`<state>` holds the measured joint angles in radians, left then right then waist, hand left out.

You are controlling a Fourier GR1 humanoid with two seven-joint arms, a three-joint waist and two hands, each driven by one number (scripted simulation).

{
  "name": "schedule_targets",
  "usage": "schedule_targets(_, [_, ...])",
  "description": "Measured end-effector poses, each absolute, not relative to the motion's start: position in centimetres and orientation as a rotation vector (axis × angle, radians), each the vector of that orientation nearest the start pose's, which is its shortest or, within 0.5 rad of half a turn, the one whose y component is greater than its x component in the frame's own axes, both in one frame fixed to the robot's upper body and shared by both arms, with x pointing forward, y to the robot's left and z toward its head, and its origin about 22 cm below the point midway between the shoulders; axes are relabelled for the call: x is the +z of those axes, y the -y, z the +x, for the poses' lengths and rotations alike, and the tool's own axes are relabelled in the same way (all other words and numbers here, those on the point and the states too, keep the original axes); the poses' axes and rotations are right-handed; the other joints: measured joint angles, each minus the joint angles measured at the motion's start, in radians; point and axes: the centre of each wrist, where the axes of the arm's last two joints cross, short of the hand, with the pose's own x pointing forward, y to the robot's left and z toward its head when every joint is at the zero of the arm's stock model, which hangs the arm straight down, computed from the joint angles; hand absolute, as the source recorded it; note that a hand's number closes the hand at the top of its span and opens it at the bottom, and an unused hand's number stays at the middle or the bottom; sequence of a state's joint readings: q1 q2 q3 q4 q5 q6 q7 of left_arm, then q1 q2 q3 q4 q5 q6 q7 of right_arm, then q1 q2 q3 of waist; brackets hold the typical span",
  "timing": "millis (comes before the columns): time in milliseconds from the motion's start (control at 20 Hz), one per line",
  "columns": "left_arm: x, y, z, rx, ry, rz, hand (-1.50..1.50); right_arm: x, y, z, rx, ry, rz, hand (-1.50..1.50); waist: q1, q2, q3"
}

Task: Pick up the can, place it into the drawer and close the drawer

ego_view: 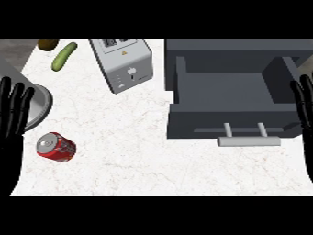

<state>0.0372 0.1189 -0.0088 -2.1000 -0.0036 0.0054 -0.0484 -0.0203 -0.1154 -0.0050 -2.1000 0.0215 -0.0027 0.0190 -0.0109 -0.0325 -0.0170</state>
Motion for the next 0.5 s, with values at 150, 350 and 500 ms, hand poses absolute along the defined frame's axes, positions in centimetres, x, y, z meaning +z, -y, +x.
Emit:
schedule_targets(150, [12.1,-26.1,20.1,-0.172,2.12,-0.04,-1.5,13.4,24.2,21.0,0.135,2.101,-0.082,-1.5,0.009,0.016,0.008])
schedule_targets(350, [11.6,-28.6,20.0,-0.313,2.032,-0.24,-1.5,12.4,24.2,20.9,0.089,2.037,-0.074,-1.5,0.01,0.029,0.012])
schedule_targets(500, [11.0,-31.5,19.8,-0.392,1.874,-0.252,-1.5,11.1,25.3,20.4,-0.012,1.91,-0.145,-1.5,0.007,0.033,0.014])
